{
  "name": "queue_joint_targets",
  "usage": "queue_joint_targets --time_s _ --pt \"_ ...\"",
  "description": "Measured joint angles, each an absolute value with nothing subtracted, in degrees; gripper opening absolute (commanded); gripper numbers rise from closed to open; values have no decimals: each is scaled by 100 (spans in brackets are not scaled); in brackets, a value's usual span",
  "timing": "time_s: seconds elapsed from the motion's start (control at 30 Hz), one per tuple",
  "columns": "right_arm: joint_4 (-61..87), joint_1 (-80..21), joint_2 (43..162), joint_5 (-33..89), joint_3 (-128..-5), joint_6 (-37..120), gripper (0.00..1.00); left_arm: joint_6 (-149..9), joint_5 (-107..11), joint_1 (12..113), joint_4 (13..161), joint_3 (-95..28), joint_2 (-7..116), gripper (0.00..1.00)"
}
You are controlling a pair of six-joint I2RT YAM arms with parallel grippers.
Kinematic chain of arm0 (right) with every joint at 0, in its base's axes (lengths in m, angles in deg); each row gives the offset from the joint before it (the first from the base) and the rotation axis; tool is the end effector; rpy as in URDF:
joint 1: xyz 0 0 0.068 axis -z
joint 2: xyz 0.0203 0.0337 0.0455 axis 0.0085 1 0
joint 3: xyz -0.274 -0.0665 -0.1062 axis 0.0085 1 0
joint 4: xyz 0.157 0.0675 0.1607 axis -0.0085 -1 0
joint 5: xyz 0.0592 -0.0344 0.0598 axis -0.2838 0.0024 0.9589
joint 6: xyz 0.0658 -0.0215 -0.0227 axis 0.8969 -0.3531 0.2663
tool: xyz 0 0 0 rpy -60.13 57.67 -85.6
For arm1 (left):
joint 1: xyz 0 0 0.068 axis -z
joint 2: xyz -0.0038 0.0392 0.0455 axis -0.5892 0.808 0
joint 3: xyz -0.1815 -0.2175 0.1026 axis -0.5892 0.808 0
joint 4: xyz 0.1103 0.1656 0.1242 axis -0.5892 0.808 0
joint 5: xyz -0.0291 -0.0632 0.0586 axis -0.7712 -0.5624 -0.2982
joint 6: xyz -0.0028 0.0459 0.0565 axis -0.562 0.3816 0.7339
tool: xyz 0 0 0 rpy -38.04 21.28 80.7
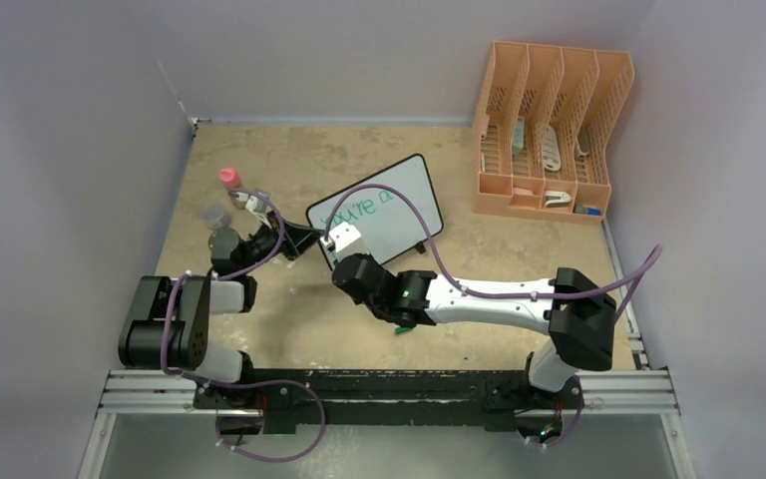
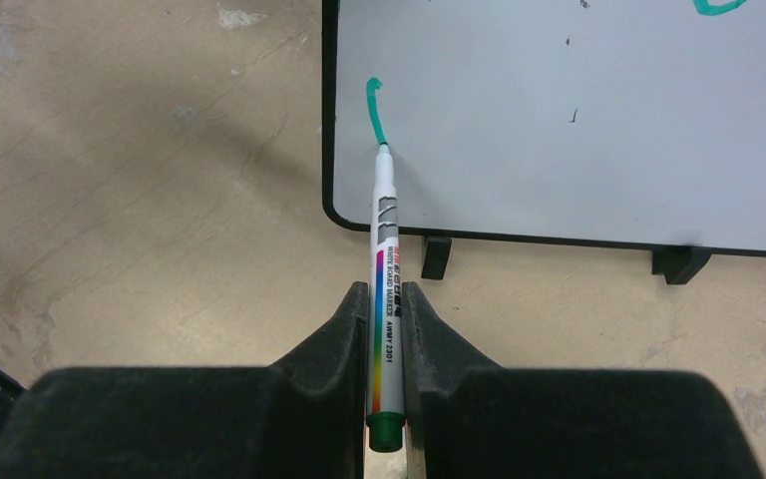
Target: Write a sentence on the whiteboard
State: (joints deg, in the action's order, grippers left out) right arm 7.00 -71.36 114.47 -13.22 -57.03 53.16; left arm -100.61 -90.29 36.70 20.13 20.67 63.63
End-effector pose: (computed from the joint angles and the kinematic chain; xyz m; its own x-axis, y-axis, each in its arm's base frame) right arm 0.1494 0.3287 0.2914 -0.3768 -0.2757 -0.8843 -0.5473 0.8365 -0.0276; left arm 0.2439 -0.0493 0.2376 -0.4856 -0.4224 -0.7653 0.6096 0.4638 -0.6428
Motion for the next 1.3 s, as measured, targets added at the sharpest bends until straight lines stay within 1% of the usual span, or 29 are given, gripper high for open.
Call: queue_joint_targets --time_s 1.3 --pt "833 -7142 11447 -1521 -5727 5163 0 -10059 -9034 3662 2016 2067 6363 0"
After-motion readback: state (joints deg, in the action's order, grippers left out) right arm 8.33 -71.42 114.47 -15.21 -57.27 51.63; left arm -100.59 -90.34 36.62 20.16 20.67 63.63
